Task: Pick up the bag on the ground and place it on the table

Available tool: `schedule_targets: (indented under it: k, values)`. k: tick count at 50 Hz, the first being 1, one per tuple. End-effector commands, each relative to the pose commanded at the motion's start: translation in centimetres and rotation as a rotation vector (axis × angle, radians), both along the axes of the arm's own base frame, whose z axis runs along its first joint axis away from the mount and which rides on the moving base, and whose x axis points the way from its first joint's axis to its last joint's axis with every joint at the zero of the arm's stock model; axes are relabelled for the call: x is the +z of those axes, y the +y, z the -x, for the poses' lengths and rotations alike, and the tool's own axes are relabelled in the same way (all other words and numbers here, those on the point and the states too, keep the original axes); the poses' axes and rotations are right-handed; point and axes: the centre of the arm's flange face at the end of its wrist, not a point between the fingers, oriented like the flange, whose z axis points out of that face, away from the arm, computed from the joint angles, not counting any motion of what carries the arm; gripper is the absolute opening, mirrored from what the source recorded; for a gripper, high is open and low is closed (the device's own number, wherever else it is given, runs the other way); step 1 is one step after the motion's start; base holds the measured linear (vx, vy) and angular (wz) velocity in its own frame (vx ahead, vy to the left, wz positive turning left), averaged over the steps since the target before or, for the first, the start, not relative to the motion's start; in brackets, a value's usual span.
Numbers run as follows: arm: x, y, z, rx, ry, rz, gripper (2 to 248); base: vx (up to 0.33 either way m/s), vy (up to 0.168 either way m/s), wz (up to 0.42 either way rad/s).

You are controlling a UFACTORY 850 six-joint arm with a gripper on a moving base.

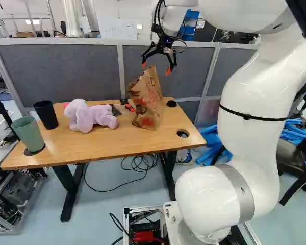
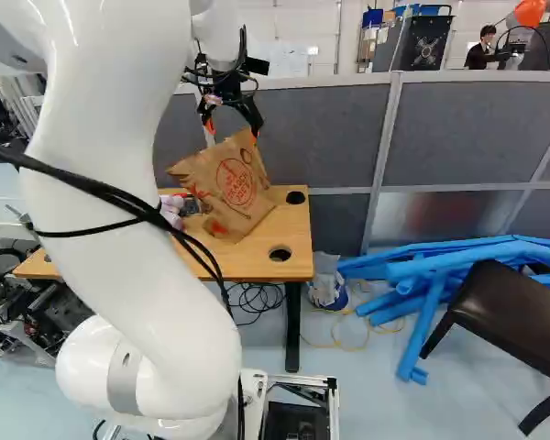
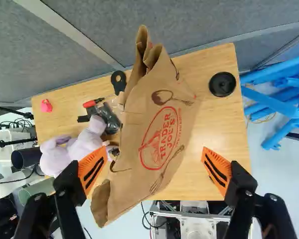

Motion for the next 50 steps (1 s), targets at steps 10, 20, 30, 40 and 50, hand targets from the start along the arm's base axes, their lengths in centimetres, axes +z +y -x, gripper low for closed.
schedule_targets:
  k: [10,20,30,40,50]
  values:
    - [0.00,0.00,0.00,0.000,0.000,0.000,247,-0.077,-0.003,-0.005]
    - [0.00,0.00,0.00,0.000,0.000,0.000,247,-0.117,-0.004,-0.007]
    - [0.00,0.00,0.00,0.000,0.000,0.000,247,-0.124,-0.002,-0.005]
    - [0.00,0.00,0.00,0.000,0.000,0.000,247,-0.130,-0.002,-0.007]
    - [0.00,0.00,0.00,0.000,0.000,0.000,247,-0.131,-0.005,-0.006]
